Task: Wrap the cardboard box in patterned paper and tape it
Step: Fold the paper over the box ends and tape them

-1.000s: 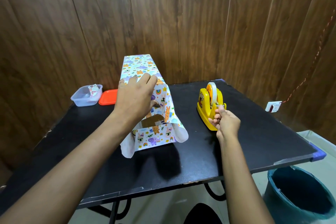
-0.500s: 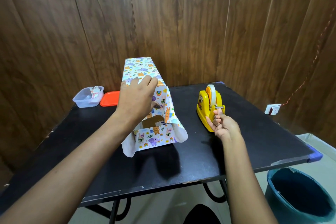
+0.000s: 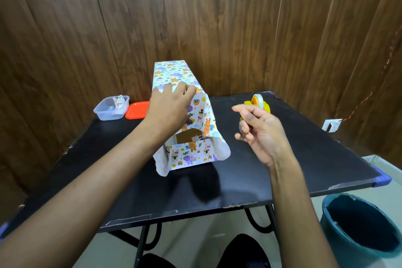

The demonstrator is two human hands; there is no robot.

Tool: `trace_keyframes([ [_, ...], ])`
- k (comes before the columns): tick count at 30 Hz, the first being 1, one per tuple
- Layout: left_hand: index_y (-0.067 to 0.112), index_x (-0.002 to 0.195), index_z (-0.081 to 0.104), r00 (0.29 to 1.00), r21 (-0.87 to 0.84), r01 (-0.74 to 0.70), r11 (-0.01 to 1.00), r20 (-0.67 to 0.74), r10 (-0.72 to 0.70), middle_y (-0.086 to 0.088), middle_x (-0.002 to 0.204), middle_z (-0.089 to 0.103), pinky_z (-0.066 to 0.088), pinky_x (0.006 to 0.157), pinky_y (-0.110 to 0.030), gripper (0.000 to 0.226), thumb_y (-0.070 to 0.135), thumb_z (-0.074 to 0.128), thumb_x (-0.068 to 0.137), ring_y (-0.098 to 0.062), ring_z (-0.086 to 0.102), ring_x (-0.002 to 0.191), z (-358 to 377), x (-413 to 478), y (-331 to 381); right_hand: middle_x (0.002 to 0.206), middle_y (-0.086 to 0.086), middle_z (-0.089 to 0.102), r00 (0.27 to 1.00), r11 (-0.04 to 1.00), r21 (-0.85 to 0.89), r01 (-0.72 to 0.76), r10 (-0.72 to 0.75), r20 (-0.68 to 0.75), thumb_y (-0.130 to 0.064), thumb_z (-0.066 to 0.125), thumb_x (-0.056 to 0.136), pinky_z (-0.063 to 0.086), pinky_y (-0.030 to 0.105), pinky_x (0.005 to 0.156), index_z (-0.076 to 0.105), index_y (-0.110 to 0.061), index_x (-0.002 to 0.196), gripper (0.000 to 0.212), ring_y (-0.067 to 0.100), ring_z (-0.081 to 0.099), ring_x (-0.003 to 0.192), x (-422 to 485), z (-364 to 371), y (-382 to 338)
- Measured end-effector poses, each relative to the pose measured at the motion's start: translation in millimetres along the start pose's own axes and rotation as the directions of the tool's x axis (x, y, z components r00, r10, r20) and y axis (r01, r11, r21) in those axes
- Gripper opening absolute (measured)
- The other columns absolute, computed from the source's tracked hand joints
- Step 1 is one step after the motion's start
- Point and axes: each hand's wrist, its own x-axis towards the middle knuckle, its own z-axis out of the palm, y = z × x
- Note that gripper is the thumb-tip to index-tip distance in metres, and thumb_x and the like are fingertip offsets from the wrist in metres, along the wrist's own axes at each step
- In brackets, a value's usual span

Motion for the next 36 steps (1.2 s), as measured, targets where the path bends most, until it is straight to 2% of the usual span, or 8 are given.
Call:
trace_keyframes([
  [5, 0.015, 0.126, 0.038, 0.998, 0.036, 0.005, 0.999, -0.068, -0.003, -0.006, 0.121, 0.048, 0.042, 0.079, -0.042, 0.055, 0.033, 0.066, 0.082, -0.032, 0.051, 0.106, 2.0, -2.2, 4.9, 0.046, 0.002, 0.049, 0.975, 0.998, -0.021, 0.066, -0.060, 0.215, -0.005, 0.053, 0.092, 0.048, 0.023, 0.044, 0.059, -0.009, 0.096, 0.009, 0.010, 0.036, 0.036, -28.0, 49.7, -15.8],
  [7, 0.014, 0.121, 0.041, 0.994, 0.037, 0.007, 0.999, -0.105, -0.003, -0.005, 0.115, 0.050, 0.042, 0.077, -0.042, 0.048, 0.029, 0.064, 0.083, -0.032, 0.052, 0.102, 1.9, -2.5, 3.0, 0.047, 0.004, 0.053, 0.985, 0.995, -0.082, 0.061, -0.047, 0.167, -0.004, 0.053, 0.092, 0.045, 0.022, 0.043, 0.055, -0.008, 0.085, 0.009, 0.012, 0.041, 0.036, -38.8, 66.0, 2.0],
  [11, 0.015, 0.126, 0.035, 0.999, 0.027, -0.018, 0.999, -0.028, 0.019, -0.003, 0.122, 0.046, 0.042, 0.079, -0.042, 0.062, 0.039, 0.068, 0.080, -0.030, 0.049, 0.107, -2.6, -0.2, 2.8, 0.054, 0.003, 0.058, 0.998, 0.992, -0.105, -0.069, 0.069, -0.008, -0.007, 0.053, 0.095, 0.045, 0.024, 0.047, 0.050, -0.009, 0.079, 0.016, 0.007, 0.044, 0.039, -44.2, 84.8, 54.2],
  [14, 0.014, 0.126, 0.034, 0.998, 0.037, -0.042, 0.998, -0.035, 0.043, -0.004, 0.121, 0.047, 0.041, 0.075, -0.039, 0.062, 0.042, 0.067, 0.081, -0.029, 0.049, 0.103, -5.6, -0.8, 1.3, 0.056, 0.004, 0.056, 0.982, 0.988, 0.065, -0.142, 0.149, -0.118, -0.008, 0.053, 0.095, 0.042, 0.020, 0.047, 0.050, -0.009, 0.080, 0.015, 0.007, 0.044, 0.041, -30.9, 87.5, 76.9],
  [17, 0.015, 0.126, 0.034, 0.998, 0.048, -0.054, 0.997, -0.033, 0.055, -0.004, 0.121, 0.046, 0.040, 0.075, -0.039, 0.062, 0.043, 0.065, 0.082, -0.029, 0.049, 0.103, -3.8, -1.0, -0.4, 0.055, 0.003, 0.055, 0.965, 0.940, 0.279, -0.198, 0.236, -0.111, -0.009, 0.056, 0.093, 0.040, 0.022, 0.049, 0.051, -0.011, 0.079, 0.015, 0.008, 0.043, 0.041, -17.6, 87.9, 85.9],
  [21, 0.016, 0.125, 0.034, 0.997, 0.055, -0.062, 0.997, -0.046, 0.065, -0.003, 0.120, 0.046, 0.040, 0.077, -0.039, 0.063, 0.047, 0.066, 0.080, -0.029, 0.048, 0.105, -0.3, 1.8, -2.0, 0.053, 0.002, 0.052, 0.949, 0.886, 0.405, -0.227, 0.295, -0.114, -0.011, 0.061, 0.090, 0.040, 0.021, 0.046, 0.051, -0.013, 0.073, 0.020, 0.008, 0.041, 0.036, -2.8, 91.6, 92.8],
  [31, 0.017, 0.125, 0.034, 0.995, 0.067, -0.068, 0.995, -0.067, 0.072, -0.003, 0.121, 0.046, 0.040, 0.081, -0.041, 0.064, 0.049, 0.066, 0.079, -0.030, 0.048, 0.109, 4.1, 1.0, -3.0, 0.048, 0.004, 0.054, 0.928, 0.931, 0.320, -0.174, 0.264, -0.264, -0.009, 0.065, 0.087, 0.032, 0.023, 0.043, 0.047, -0.012, 0.064, 0.029, 0.008, 0.034, 0.031, 18.6, 103.2, 98.0],
  [36, 0.016, 0.125, 0.034, 0.996, 0.062, -0.077, 0.995, -0.030, 0.079, -0.003, 0.123, 0.045, 0.040, 0.084, -0.042, 0.062, 0.041, 0.068, 0.080, -0.029, 0.047, 0.109, 2.8, 0.5, -4.6, 0.041, 0.004, 0.053, 0.902, 0.963, 0.193, -0.187, 0.246, -0.354, -0.011, 0.063, 0.088, 0.031, 0.021, 0.037, 0.049, -0.010, 0.056, 0.035, 0.016, 0.037, 0.031, 26.1, 107.2, 100.5],
])
